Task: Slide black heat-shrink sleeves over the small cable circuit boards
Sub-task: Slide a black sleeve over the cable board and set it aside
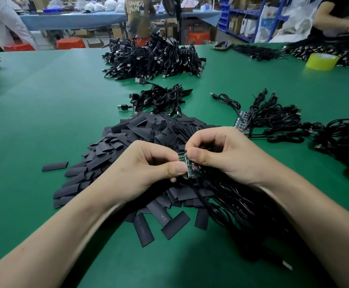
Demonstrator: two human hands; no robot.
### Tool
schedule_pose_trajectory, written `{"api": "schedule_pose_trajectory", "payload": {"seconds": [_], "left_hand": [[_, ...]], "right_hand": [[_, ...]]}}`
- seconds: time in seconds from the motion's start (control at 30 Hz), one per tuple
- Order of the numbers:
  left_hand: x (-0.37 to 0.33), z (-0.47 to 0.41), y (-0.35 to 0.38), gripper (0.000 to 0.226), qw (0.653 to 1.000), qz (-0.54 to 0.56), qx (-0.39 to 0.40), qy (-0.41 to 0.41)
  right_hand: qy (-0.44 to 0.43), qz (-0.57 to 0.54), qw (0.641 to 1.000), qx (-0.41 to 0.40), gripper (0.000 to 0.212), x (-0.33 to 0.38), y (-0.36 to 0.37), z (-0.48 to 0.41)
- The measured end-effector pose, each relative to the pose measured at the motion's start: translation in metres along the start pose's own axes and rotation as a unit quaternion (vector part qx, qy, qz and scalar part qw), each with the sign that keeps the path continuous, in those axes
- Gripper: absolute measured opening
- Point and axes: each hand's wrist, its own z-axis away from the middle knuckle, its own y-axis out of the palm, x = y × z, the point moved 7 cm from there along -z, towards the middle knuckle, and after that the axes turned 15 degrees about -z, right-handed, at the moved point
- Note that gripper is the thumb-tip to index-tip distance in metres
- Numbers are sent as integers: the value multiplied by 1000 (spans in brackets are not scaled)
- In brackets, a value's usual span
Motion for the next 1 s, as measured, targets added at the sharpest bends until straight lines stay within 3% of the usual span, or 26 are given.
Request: {"api": "schedule_pose_trajectory", "payload": {"seconds": [0.13, 0.23, 0.27, 0.33, 0.37, 0.4, 0.43, 0.5, 0.53, 0.6, 0.67, 0.77, 0.83, 0.93, 1.0], "left_hand": [[-4, 1, -5, 17, 1000, 15, -28, 1], [-4, 2, -8, 15, 999, 0, -48, 4], [-5, 2, -7, 14, 999, -2, -51, 5], [-6, 1, -7, 12, 998, -3, -63, 16], [-7, 1, -8, 11, 997, -5, -73, 23], [-8, 1, -9, 11, 996, -11, -85, 31], [-10, 1, -11, 10, 994, -23, -99, 41], [-13, 2, -14, 11, 988, -53, -130, 57], [-13, 2, -16, 11, 986, -61, -146, 59], [-12, 2, -20, 14, 980, -67, -176, 56], [-11, 2, -23, 15, 976, -86, -197, 49], [-12, 4, -23, 5, 964, -161, -205, 55], [-15, 6, -18, 17, 949, -244, -183, 78], [-22, 8, -3, 40, 899, -405, -113, 125], [-22, 7, 1, 39, 886, -435, -93, 128]], "right_hand": [[4, 25, 998, -51, 12, 10, -18, 3], [28, 152, 978, -141, 14, 17, -60, 15], [47, 234, 955, -173, 14, 18, -76, 20], [103, 428, 870, -221, 14, 19, -99, 28], [116, 499, 826, -235, 17, 21, -102, 29], [96, 524, 808, -250, 22, 24, -99, 29], [54, 505, 822, -256, 27, 29, -91, 27], [-20, 384, 895, -224, 34, 34, -61, 19], [-23, 328, 927, -180, 37, 29, -43, 14], [8, 276, 957, -87, 33, 14, -9, 6], [29, 254, 966, -48, 23, 4, 6, 3], [42, 151, 986, -48, 25, 2, 3, 3], [37, 47, 995, -85, 29, 6, -5, 4], [74, -121, 977, -158, 32, -3, -17, 6], [123, -134, 969, -167, 34, -14, -18, 8]]}}
